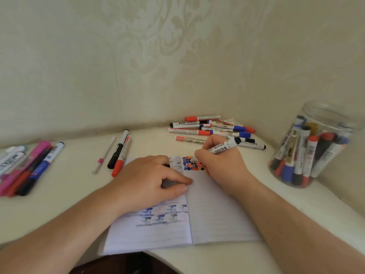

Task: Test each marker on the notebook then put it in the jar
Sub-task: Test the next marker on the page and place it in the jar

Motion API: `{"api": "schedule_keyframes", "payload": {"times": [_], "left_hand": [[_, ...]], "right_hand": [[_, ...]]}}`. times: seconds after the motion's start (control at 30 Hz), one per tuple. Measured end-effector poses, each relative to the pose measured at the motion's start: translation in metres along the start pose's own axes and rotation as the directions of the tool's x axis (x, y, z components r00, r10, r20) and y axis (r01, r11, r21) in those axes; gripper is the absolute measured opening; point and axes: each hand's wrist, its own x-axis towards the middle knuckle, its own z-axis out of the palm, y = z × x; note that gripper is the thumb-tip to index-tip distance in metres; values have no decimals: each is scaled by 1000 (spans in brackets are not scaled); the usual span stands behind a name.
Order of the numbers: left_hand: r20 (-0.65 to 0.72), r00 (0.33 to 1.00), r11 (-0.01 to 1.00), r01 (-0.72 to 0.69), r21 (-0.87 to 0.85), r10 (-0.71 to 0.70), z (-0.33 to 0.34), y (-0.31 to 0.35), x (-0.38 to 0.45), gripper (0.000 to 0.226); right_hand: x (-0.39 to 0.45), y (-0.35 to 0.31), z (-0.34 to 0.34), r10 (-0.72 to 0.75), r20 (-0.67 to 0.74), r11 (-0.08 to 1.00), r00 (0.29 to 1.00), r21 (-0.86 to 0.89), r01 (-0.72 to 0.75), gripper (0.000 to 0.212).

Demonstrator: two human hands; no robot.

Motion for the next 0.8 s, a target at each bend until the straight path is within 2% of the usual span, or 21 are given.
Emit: {"api": "schedule_keyframes", "payload": {"times": [0.4,0.6,0.8], "left_hand": [[-17,1000,1000,8,-17,-8,1,0,0,36],[-43,998,998,45,-34,-47,4,-1,-1,54],[-20,999,999,28,15,-28,3,-1,-1,54]], "right_hand": [[-5,-7,3,-19,43,989,999,-144,25,22],[-2,0,6,26,36,993,999,-115,-22,24],[-2,1,7,32,22,996,999,-83,-30,24]]}}
